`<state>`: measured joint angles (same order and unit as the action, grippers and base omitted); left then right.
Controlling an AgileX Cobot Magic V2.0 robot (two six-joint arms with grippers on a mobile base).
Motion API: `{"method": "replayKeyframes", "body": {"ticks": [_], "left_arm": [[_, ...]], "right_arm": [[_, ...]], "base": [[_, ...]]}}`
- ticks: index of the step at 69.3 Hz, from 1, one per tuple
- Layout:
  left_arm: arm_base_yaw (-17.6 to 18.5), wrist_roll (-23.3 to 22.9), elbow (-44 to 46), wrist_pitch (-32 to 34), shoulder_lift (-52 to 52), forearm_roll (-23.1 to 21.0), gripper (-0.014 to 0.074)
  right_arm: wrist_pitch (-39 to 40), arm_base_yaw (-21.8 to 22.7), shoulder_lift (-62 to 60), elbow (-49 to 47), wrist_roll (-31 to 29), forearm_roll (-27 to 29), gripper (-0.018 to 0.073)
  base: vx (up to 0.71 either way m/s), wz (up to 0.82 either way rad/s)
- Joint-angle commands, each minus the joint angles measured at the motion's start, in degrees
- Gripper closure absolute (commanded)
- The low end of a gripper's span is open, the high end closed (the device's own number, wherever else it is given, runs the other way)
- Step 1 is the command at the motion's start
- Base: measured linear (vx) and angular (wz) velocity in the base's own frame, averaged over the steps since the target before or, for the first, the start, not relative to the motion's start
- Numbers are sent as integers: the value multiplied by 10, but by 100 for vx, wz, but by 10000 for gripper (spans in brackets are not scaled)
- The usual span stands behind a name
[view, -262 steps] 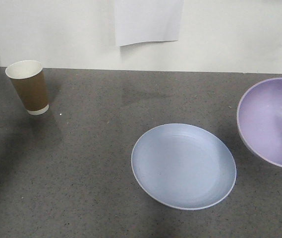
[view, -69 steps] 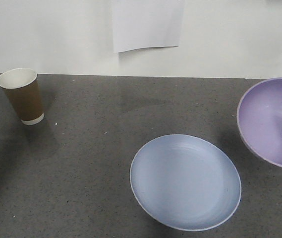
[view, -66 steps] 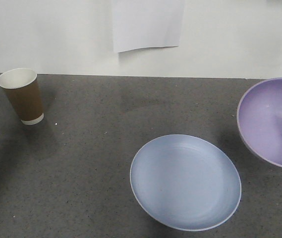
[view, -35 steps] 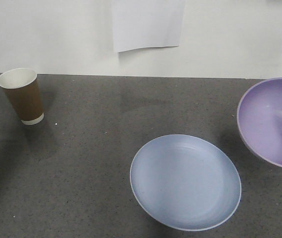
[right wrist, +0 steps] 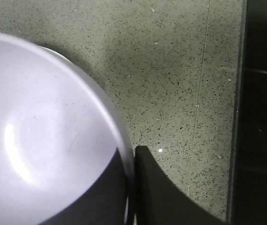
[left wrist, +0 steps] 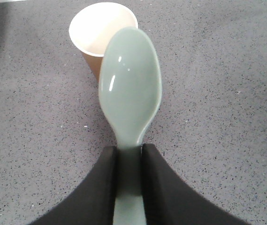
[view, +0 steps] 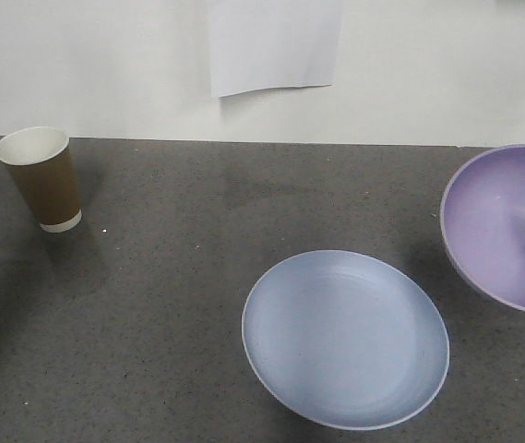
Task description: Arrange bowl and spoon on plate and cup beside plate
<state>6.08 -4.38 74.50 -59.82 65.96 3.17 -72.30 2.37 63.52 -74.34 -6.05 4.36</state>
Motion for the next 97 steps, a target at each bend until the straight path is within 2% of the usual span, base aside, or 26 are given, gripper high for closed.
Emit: {"method": "replayKeyframes", "body": {"ticks": [1, 15, 31, 38, 45, 61, 70, 97], "left_arm": [[1, -2, 15, 33, -10, 1, 603], [1, -2, 15, 33, -10, 1, 603], [1, -2, 15, 33, -10, 1, 603], [1, -2, 15, 33, -10, 1, 603], [1, -2, 15, 33, -10, 1, 603], [1, -2, 15, 34, -10, 1, 604], [1, -2, 15, 34, -10, 1, 604], [1, -2, 15, 34, -10, 1, 604]], "right_arm": [[17, 2, -10, -16, -16, 29, 565], [1, 2, 13, -16, -73, 99, 565], [1, 0, 67, -11, -89, 137, 565], [3, -20, 92, -11, -91, 134, 565], [6, -64, 120, -11, -90, 116, 565], [41, -124, 182, -11, -57, 86, 565], [51, -140, 218, -11, -57, 87, 565], [79, -140, 304, -11, -51, 112, 565]], "base": [[0, 0], [0, 0], [0, 0], [0, 0], [0, 0], [0, 0], [0, 0], [0, 0]]}}
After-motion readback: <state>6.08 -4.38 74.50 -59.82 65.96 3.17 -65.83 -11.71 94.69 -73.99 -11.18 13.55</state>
